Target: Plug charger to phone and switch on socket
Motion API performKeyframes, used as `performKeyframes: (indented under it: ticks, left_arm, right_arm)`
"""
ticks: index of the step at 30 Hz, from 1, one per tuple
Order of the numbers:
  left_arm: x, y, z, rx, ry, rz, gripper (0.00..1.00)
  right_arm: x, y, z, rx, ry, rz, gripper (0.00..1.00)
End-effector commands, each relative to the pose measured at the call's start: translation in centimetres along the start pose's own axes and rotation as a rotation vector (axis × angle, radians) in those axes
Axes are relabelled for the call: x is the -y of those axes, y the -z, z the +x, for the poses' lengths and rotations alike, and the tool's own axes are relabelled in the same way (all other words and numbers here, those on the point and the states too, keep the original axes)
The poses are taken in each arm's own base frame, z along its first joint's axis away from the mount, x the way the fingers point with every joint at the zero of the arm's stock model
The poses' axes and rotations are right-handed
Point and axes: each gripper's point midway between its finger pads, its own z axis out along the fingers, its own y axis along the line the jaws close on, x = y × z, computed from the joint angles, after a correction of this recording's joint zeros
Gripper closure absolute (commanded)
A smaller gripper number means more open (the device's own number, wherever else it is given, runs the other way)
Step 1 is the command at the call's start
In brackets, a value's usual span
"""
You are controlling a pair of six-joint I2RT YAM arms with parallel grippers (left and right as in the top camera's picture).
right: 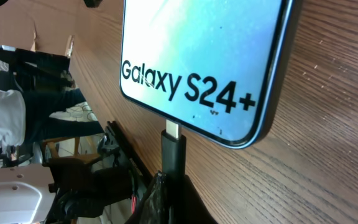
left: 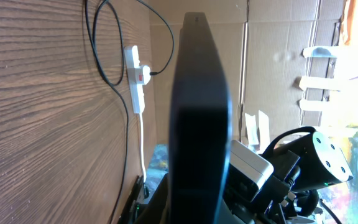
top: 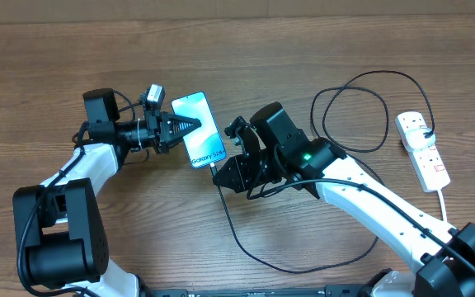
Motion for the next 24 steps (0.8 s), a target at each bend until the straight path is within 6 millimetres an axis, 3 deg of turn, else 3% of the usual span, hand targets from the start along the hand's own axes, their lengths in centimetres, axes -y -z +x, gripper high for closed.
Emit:
performKeyframes:
  ticks: [1, 24]
  left_arm:
    - [0.92, -0.29, 0.26, -0.027, -0.012, 0.021, 0.96]
    - [0.93, -0.29, 0.26, -0.027, -0.012, 0.022, 0.96]
  right_arm:
    - [0.02, -0.22, -0.03, 0.001, 0.000, -0.003, 0.96]
    - [-0.05, -0.22, -0.20, 0.007, 0.002, -0.006, 0.96]
